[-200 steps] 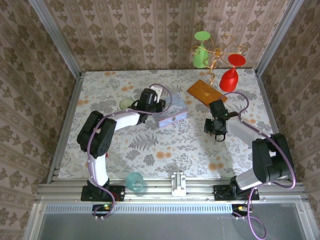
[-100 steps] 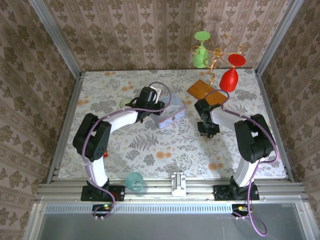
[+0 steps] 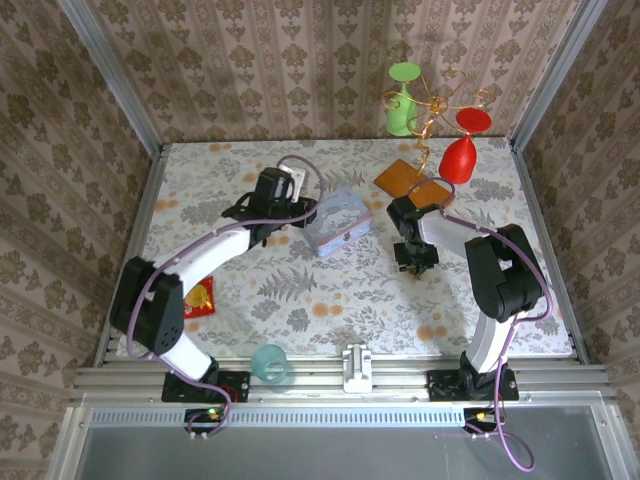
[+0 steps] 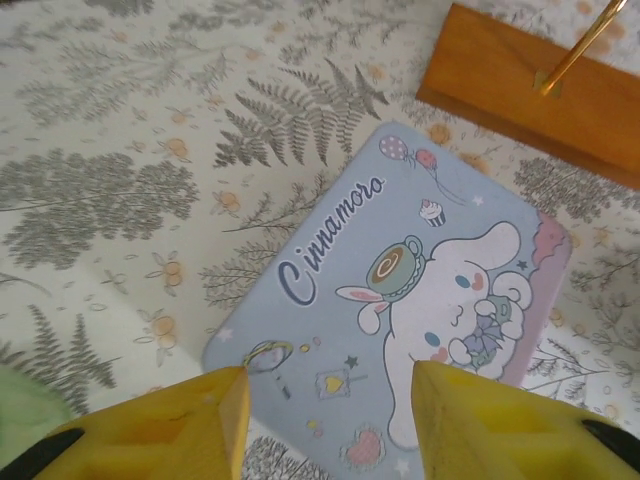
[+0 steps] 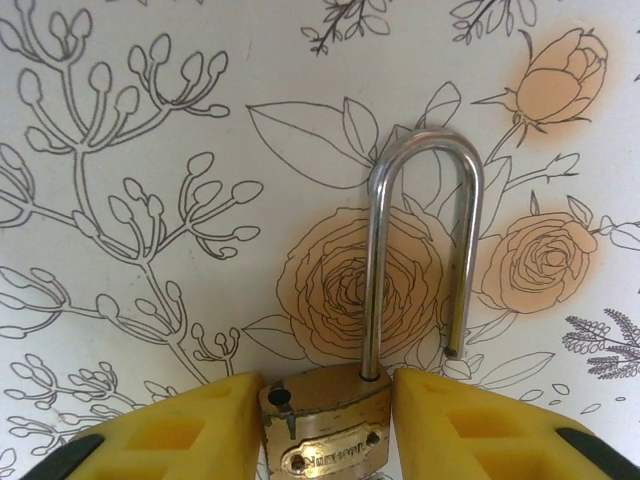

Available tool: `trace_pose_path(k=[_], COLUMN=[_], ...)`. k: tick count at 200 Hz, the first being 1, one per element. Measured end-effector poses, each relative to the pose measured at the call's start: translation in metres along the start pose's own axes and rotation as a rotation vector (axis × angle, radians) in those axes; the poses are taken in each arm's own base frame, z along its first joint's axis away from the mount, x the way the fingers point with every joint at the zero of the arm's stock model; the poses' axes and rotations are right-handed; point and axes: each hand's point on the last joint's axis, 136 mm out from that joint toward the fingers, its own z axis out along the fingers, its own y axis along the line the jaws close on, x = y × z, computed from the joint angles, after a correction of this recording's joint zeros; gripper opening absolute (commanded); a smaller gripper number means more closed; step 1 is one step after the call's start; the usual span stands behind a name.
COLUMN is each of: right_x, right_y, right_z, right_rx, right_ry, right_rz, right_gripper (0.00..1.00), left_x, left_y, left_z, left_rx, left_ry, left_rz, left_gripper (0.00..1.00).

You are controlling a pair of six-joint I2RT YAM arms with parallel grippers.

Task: Unlock the padlock with the key

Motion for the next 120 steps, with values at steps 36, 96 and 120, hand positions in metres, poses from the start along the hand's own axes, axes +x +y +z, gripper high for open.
trace_pose_path(k=[36, 96, 120], right_x=[-0.001, -0.046, -0.044], right_y=[-0.007, -0.046, -0.090], right_z=[-0.020, -0.114, -0.111], right_rx=[-0.004, -0.012, 0.023], right_ry=[-0.080, -0.511, -0.583], right_rz=[-0.011, 0.102, 0.230], right_gripper=[0.75, 0.84, 0.90], left_x=[-0.018, 0.034, 0.079], left_y=[0.021, 0.183, 0.216], left_z=[-0.079, -0.179, -0.175], left_rx=[-0.043, -0.544, -0.692], left_ry=[-0.134, -0.308, -0.265], left_rz=[-0.025, -0.274, -0.302], left_gripper=[0.99, 1.00, 1.00])
